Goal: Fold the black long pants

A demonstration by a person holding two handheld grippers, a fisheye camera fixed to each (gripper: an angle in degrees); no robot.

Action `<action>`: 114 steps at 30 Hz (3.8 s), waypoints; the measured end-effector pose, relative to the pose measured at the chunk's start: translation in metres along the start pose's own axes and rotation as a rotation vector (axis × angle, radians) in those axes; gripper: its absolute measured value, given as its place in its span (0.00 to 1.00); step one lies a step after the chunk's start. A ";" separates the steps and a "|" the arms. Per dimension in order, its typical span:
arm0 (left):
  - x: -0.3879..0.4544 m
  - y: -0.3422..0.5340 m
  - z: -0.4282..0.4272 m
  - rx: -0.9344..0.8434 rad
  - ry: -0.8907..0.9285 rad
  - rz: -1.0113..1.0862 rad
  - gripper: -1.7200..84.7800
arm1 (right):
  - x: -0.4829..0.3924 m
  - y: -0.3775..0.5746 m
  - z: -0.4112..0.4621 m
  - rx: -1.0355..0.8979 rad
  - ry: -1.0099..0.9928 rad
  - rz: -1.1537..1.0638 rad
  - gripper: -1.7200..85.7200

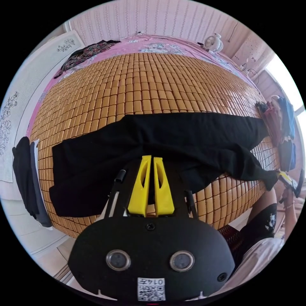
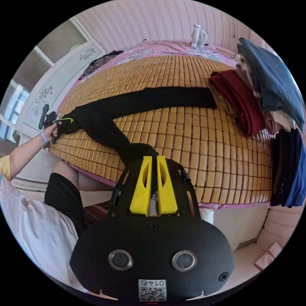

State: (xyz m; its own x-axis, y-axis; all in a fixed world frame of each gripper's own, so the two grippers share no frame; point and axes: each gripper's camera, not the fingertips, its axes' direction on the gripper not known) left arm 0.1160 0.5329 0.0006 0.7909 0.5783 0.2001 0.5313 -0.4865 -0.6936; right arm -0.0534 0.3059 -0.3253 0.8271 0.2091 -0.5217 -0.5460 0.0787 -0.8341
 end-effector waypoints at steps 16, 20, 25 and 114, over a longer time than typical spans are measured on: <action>-0.024 0.212 -0.045 0.128 0.323 -0.223 0.01 | 0.086 0.134 -0.055 0.148 0.089 0.168 0.03; -0.029 0.214 -0.044 0.157 0.316 -0.243 0.01 | 0.088 0.135 -0.057 0.172 0.064 0.169 0.03; -0.032 0.196 -0.072 0.265 0.280 -0.194 0.01 | 0.088 0.093 -0.097 0.370 -0.025 0.075 0.03; -0.189 0.362 0.053 0.574 0.218 -0.867 0.02 | -0.111 -0.088 0.017 -0.163 0.405 0.089 0.01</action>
State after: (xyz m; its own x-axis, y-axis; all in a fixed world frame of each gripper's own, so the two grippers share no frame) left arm 0.1424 0.2825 -0.3248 0.2785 0.4220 0.8628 0.7614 0.4506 -0.4661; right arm -0.0991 0.2924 -0.1910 0.7809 -0.1935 -0.5939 -0.6163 -0.0841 -0.7830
